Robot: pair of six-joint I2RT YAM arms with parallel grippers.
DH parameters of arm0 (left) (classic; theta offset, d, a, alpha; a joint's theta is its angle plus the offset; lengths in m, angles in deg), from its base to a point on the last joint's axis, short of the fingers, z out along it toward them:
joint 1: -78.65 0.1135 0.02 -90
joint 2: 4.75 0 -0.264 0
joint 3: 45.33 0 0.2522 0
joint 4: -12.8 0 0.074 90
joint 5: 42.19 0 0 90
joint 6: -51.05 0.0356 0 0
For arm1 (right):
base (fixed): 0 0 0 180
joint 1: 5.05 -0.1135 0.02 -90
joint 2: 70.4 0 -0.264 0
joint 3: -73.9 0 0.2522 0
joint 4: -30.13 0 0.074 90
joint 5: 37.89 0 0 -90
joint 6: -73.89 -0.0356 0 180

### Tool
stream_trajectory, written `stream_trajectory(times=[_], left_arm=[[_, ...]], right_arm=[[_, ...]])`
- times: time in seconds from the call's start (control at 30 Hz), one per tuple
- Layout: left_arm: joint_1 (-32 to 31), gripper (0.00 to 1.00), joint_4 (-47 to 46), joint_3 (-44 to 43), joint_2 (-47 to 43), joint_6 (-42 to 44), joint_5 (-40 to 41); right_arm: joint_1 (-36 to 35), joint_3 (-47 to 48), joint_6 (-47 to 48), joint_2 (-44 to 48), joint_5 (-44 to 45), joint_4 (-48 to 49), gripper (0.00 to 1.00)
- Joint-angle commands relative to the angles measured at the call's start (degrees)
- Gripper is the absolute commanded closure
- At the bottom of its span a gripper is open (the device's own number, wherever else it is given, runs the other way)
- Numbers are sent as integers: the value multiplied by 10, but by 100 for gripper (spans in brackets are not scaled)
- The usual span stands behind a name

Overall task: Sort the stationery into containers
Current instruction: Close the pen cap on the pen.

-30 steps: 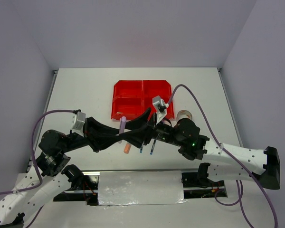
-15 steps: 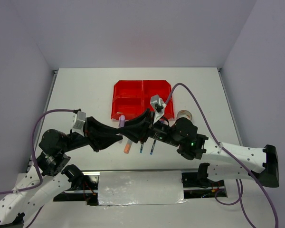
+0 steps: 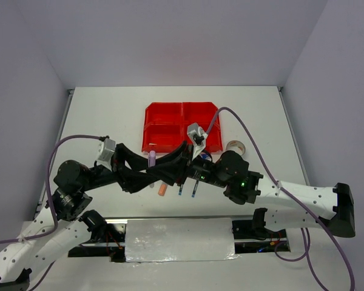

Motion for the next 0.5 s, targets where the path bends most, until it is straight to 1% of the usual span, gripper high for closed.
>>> stream_trajectory(times=[0.0,0.07,0.1,0.13,0.17,0.2,0.23,0.3,0.33,0.4,0.47], left_arm=[[0,40,-31,-19,5,9,-9],[0,40,-36,-17,6,7,-16],[0,50,-37,-17,8,5,-19],[1,58,-38,-17,10,4,-24],[1,76,-36,-19,11,3,-25],[1,85,-32,-21,12,5,-26],[1,90,-30,-21,12,7,-28],[0,98,-26,-22,10,11,-32],[0,100,-27,-22,6,11,-35],[0,100,-26,-23,-1,13,-37],[0,100,-27,-25,-4,12,-39]], right_arm=[[-8,34,-8,-5,-9,23,100],[-10,38,-8,-9,-8,24,100],[-10,42,-8,-11,-6,24,100],[-10,43,-7,-12,0,20,100],[-10,46,-7,-13,2,19,100],[-10,45,-6,-13,2,19,100],[-11,45,-6,-13,3,19,100],[-11,38,-7,-7,8,20,100],[-11,36,-8,-5,8,24,97],[-12,24,-10,3,4,35,91],[-11,22,-10,5,4,33,90]])
